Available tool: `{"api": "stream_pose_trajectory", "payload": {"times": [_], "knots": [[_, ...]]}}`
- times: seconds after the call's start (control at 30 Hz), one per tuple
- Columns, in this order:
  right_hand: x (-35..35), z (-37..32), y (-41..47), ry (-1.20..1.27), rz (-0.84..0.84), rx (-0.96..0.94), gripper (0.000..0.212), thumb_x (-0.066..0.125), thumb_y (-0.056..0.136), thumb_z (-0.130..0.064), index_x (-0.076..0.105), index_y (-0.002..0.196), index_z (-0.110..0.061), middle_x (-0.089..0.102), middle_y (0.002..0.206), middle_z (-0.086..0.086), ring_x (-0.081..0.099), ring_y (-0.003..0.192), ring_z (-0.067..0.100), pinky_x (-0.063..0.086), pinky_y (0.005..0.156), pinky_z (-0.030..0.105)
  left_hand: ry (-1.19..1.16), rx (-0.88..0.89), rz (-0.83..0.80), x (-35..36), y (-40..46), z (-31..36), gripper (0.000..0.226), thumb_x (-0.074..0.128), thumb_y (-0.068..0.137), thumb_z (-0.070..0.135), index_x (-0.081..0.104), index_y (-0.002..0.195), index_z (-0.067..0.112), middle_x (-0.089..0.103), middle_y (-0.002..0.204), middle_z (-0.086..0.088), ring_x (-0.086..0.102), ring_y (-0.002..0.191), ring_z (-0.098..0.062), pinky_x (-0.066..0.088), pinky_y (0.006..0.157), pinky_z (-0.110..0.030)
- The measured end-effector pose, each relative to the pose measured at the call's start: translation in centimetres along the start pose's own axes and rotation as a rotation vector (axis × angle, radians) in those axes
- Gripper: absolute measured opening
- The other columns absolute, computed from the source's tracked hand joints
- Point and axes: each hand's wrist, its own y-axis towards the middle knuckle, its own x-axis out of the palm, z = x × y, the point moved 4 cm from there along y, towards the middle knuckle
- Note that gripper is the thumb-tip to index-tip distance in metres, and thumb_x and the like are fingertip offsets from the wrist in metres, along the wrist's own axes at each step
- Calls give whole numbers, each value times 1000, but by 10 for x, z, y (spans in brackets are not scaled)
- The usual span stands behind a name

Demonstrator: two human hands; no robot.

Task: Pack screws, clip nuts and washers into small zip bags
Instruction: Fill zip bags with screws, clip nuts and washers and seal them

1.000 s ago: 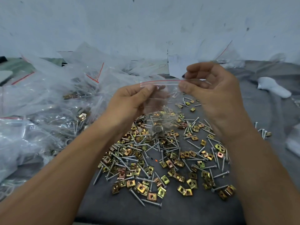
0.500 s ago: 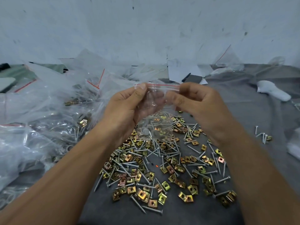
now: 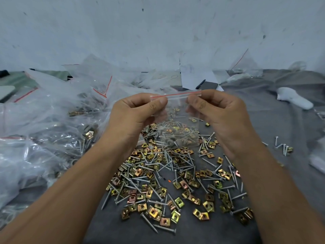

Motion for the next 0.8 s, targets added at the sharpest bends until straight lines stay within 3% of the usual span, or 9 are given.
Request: {"api": "stream_pose_trajectory", "payload": {"times": [0.1,0.2,0.5,0.67,0.8], "knots": [[1,1,0,21,-3,6,31,84,75,-31,82,99,-12,79,93,10,76,85,21,62,91,41,93,40,12,-1,0,1,5,85,82,18,81,82,15,75,76,-5,71,70,-15,56,66,-26],[4,1,-2,27,-25,5,32,83,77,-27,80,103,-9,79,99,14,76,88,22,61,88,35,139,85,41,-2,-1,0,6,83,88,16,82,83,17,76,79,-7,70,75,-17,57,71,-29],[7,4,-3,44,17,2,27,81,81,-23,80,104,-9,79,100,14,75,91,23,60,89,34,188,114,44,1,-3,3,12,82,91,14,83,80,20,77,78,-7,70,76,-18,57,72,-29],[8,10,-1,144,75,26,35,82,76,-28,79,104,-6,78,97,10,72,86,19,60,86,34,145,53,72,1,-2,1,5,85,87,18,83,83,14,78,81,-10,70,74,-19,58,70,-29],[3,16,-2,133,136,51,37,83,77,-28,78,105,-5,78,90,5,72,82,17,63,85,36,221,-8,135,-9,1,-4,14,86,86,25,84,87,11,79,81,-11,69,72,-18,57,72,-32]]}}
